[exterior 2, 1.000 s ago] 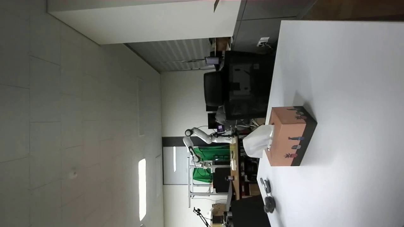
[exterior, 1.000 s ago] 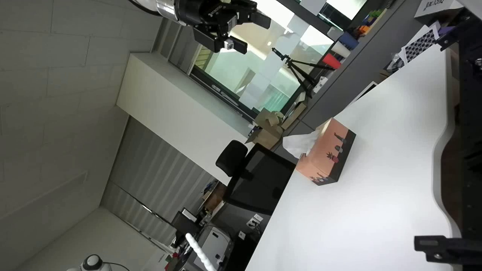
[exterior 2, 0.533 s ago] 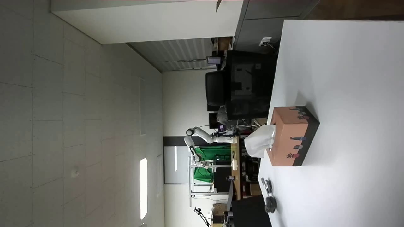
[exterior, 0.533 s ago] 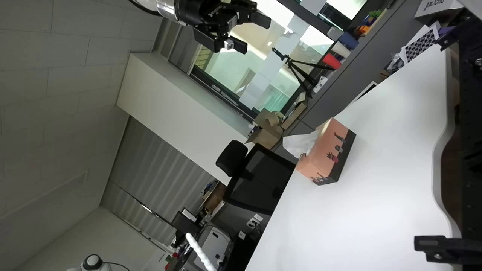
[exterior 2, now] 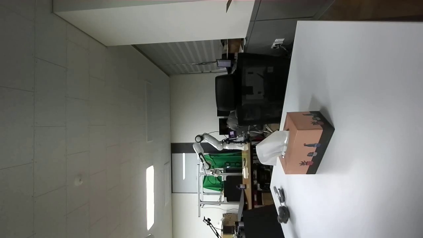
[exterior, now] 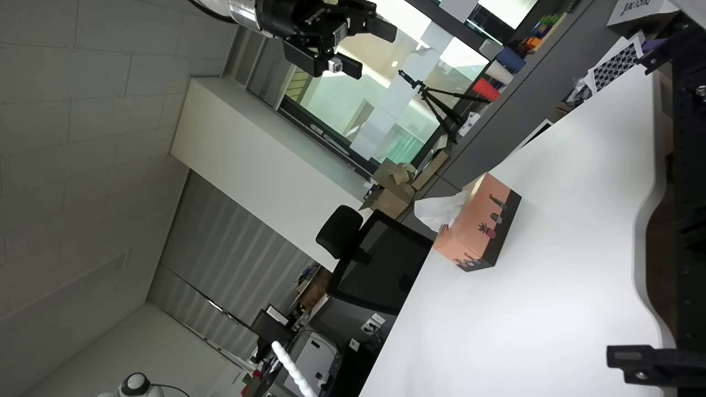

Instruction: Put a tissue on the table

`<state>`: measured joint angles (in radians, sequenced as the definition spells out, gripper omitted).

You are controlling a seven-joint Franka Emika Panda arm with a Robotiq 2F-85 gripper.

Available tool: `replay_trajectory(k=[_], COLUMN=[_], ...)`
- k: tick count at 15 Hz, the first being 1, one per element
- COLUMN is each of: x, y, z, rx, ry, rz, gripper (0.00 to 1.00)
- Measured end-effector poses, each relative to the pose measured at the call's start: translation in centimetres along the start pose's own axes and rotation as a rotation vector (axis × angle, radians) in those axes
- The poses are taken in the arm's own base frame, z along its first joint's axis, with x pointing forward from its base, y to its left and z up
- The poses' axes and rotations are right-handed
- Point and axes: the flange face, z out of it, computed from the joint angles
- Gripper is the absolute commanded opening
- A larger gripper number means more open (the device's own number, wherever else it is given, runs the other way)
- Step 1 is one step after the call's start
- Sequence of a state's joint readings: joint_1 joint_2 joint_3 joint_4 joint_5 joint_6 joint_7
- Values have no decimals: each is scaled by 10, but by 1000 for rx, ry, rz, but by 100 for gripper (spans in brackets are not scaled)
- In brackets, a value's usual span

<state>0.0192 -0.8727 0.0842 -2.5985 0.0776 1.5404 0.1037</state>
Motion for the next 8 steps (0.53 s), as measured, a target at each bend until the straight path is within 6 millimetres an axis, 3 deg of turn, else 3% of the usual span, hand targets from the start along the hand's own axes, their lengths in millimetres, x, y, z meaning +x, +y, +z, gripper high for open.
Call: replay_trajectory(k=[8], x=[9], y=[4], z=[-2], rx=[-12], ry=[48], rz=[-7], gripper=[100])
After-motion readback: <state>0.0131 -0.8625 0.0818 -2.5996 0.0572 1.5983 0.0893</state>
